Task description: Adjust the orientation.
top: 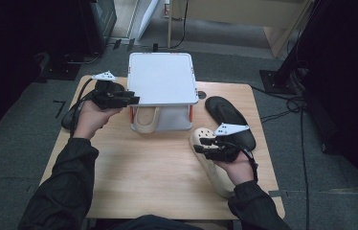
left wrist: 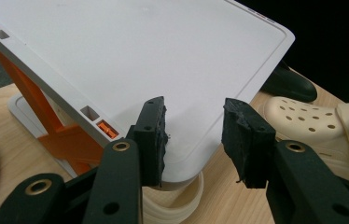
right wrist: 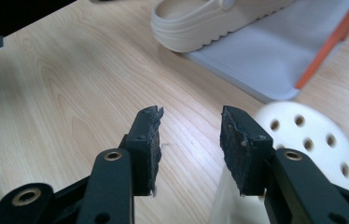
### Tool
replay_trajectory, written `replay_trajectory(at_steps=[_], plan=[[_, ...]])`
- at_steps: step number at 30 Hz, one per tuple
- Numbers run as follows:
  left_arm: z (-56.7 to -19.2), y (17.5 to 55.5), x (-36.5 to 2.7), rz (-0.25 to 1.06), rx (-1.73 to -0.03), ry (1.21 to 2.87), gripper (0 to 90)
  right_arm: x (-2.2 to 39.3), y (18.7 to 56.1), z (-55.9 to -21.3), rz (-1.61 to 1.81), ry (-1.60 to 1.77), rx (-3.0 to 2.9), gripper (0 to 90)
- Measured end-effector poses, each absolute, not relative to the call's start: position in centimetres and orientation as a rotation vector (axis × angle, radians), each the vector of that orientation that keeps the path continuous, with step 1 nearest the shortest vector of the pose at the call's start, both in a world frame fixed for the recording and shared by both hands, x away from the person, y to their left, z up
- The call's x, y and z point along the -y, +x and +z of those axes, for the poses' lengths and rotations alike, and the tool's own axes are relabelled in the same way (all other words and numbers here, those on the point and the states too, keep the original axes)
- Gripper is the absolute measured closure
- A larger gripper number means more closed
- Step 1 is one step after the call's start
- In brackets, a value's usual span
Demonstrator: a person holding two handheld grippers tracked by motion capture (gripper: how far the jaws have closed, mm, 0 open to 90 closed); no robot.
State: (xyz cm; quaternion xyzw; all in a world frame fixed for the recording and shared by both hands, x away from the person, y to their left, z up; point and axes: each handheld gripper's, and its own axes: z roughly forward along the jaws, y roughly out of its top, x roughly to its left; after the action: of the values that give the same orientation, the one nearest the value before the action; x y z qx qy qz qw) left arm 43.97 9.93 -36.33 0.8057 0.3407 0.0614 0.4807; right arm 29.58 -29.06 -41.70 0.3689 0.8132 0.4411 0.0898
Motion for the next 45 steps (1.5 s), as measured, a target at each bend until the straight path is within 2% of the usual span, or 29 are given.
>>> replay_trajectory(at_steps=[20,33,38,41,45], plan=[[-36.2,44.2,-10.1,0.165,-0.826,1.98,60.6,32.1,25.6,-42.9,1.238,1.219,-2.33,56.3],[-36.4,44.8,-9.9,0.145,-0.823,1.958,60.8,31.0,26.4,-45.3,1.141,1.36,-2.35,55.6],[-36.5,44.8,-9.9,0.145,-0.823,1.956,61.0,30.6,27.2,-45.6,1.14,1.376,-2.349,62.0],[-36.5,44.8,-9.9,0.146,-0.822,1.955,61.3,30.7,27.3,-45.6,1.13,1.414,-2.337,72.5],[-36.5,44.8,-9.8,0.149,-0.82,1.954,61.4,30.8,27.4,-45.5,1.143,1.482,-2.318,75.2]])
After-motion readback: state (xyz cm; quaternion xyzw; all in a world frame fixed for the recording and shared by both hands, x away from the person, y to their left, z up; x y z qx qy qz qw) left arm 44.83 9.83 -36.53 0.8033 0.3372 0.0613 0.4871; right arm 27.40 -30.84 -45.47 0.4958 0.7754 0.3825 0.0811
